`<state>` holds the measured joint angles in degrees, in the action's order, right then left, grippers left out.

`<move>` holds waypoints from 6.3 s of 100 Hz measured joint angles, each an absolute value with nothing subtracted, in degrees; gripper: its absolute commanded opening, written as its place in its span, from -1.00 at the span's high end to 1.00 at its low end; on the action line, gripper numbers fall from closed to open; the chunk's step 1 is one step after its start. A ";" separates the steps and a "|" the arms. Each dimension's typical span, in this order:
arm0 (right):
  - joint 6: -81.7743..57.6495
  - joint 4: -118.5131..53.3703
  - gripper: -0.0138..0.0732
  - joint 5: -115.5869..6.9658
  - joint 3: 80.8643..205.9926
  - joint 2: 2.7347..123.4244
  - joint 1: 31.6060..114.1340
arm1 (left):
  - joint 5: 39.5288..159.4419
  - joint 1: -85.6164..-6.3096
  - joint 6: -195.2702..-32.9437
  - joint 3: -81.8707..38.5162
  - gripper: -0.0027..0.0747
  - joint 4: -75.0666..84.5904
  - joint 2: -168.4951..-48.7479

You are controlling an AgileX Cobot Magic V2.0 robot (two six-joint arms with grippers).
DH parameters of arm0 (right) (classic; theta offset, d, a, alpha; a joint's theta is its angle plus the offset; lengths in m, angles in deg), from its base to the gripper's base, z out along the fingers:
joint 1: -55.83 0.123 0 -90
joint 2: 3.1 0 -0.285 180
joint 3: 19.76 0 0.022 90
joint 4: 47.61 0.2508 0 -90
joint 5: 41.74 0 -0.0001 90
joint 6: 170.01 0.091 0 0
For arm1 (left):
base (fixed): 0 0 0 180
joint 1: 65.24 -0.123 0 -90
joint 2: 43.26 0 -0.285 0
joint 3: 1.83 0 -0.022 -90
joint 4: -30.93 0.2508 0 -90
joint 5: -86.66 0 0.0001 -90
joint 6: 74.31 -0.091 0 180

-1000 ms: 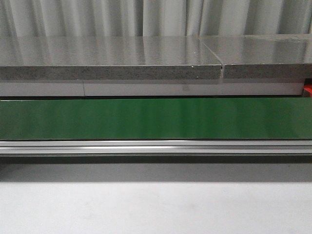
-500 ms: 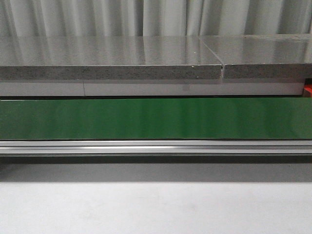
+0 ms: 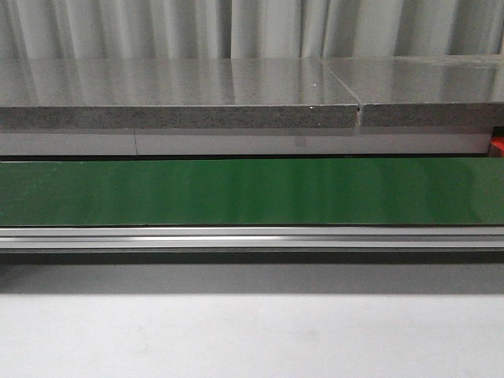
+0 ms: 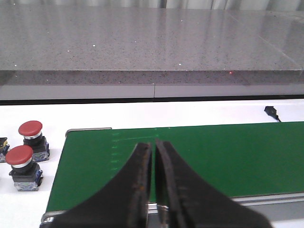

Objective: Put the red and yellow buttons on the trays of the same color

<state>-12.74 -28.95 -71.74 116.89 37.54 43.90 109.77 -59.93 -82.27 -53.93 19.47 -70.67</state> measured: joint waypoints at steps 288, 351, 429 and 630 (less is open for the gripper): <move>-12.83 -28.95 0.84 -71.83 116.89 37.54 43.90 | 112.79 -85.78 -73.79 -12.22 0.53 16.81 -157.00; -12.83 -28.95 0.84 -71.83 116.89 37.54 43.90 | 120.85 -81.56 -76.56 -11.23 0.98 17.02 -139.16; -12.83 -28.95 0.84 -71.83 116.89 37.54 43.90 | 119.55 -73.06 -81.54 -20.21 0.97 17.09 -135.85; -12.83 -28.95 0.84 -71.83 116.89 37.45 43.90 | 121.53 -93.01 -81.12 -11.35 -0.54 15.94 -145.58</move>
